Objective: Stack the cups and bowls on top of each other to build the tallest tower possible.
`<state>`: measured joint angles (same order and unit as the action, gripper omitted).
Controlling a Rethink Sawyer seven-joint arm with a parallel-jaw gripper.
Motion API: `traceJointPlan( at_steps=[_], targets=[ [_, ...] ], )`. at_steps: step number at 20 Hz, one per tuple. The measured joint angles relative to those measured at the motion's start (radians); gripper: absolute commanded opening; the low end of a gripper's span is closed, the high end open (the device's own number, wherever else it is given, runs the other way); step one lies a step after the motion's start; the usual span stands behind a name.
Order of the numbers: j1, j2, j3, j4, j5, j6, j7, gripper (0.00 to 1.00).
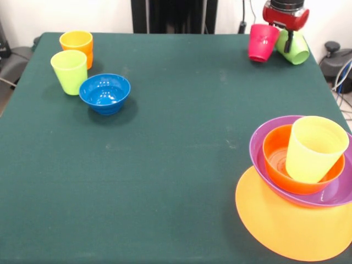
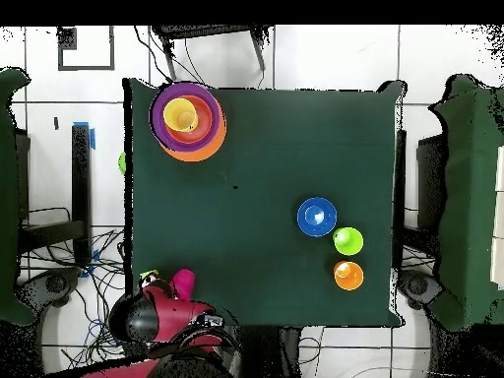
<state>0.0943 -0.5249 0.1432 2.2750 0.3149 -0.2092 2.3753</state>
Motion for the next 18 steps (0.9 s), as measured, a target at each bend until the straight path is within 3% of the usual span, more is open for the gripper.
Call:
traceJointPlan(
  at_steps=[18],
  targets=[
    [0.000,-0.009,-0.076,0.000,0.000,0.000,0.000,1.00]
  ],
)
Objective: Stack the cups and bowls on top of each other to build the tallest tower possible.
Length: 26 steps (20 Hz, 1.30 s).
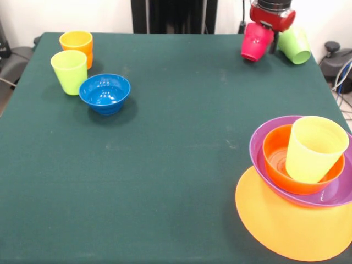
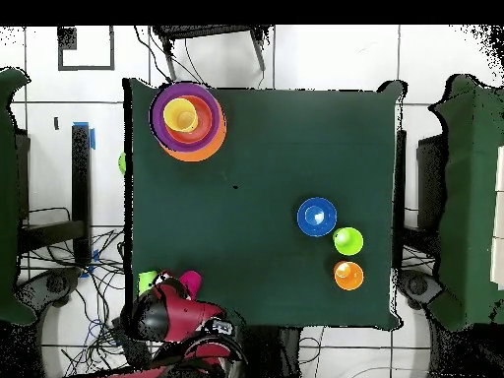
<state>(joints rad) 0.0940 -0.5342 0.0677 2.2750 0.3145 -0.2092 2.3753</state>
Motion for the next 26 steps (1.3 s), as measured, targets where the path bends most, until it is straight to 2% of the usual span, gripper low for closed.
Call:
traceJointPlan(
  at_steps=[8,21,22,26],
  targets=[
    [0.000,-0.027,-0.039,0.000,-0.002,0.000,0.000,1.00],
    [-0.034,-0.045,-0.072,-0.005,-0.052,0.000,0.000,1.00],
    [-0.042,-0.045,-0.072,-0.009,-0.070,0.000,0.000,0.00],
    [-0.047,-0.047,-0.072,-0.011,-0.085,0.001,0.000,0.00]
  ],
)
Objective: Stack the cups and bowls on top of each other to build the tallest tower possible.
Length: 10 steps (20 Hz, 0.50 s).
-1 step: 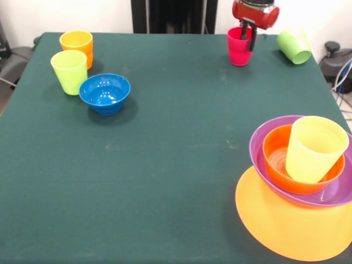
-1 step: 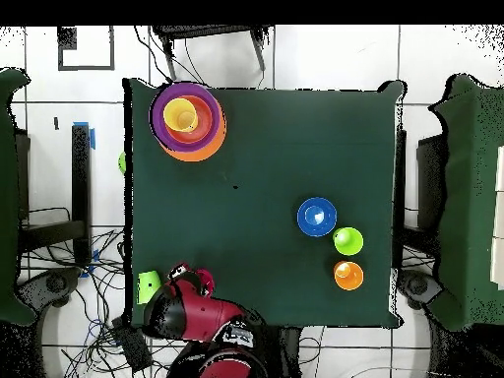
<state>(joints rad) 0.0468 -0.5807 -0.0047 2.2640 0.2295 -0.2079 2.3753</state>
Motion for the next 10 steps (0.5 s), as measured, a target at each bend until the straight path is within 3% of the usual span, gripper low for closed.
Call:
traceJointPlan(
  at_steps=[10],
  targets=[
    [-0.012,-0.018,0.000,-0.001,-0.023,0.044,0.000,0.00]
  ],
)
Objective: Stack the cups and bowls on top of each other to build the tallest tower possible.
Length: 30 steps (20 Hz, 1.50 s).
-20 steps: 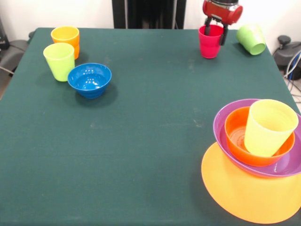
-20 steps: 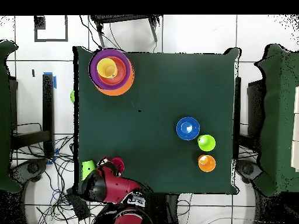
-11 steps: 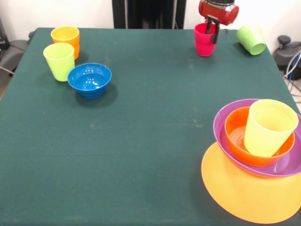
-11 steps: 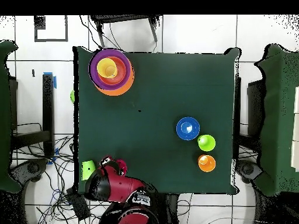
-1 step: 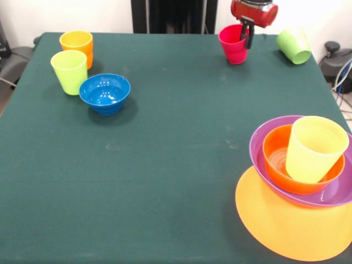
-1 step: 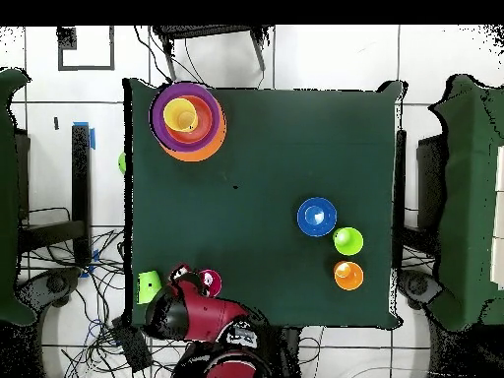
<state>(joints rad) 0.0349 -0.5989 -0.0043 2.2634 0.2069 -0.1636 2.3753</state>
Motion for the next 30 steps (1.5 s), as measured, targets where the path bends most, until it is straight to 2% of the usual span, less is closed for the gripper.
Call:
traceJointPlan(
  at_steps=[3,8,12,15,18,22,25,30],
  targets=[
    [0.007,-0.027,-0.008,-0.004,0.000,0.053,0.000,0.00],
    [0.080,-0.105,-0.093,-0.052,-0.023,0.219,0.000,0.00],
    [0.147,-0.172,-0.172,-0.126,-0.080,0.333,0.000,0.00],
    [0.175,-0.218,-0.212,-0.205,-0.139,0.366,0.000,0.00],
    [0.162,-0.243,-0.210,-0.254,-0.166,0.366,0.000,0.00],
    [0.077,-0.280,-0.156,-0.356,-0.196,0.367,0.000,0.00],
    [0.039,-0.288,-0.126,-0.397,-0.203,0.375,0.000,0.00],
    [-0.038,-0.290,-0.042,-0.514,-0.223,0.468,-0.001,0.00]
  ],
)
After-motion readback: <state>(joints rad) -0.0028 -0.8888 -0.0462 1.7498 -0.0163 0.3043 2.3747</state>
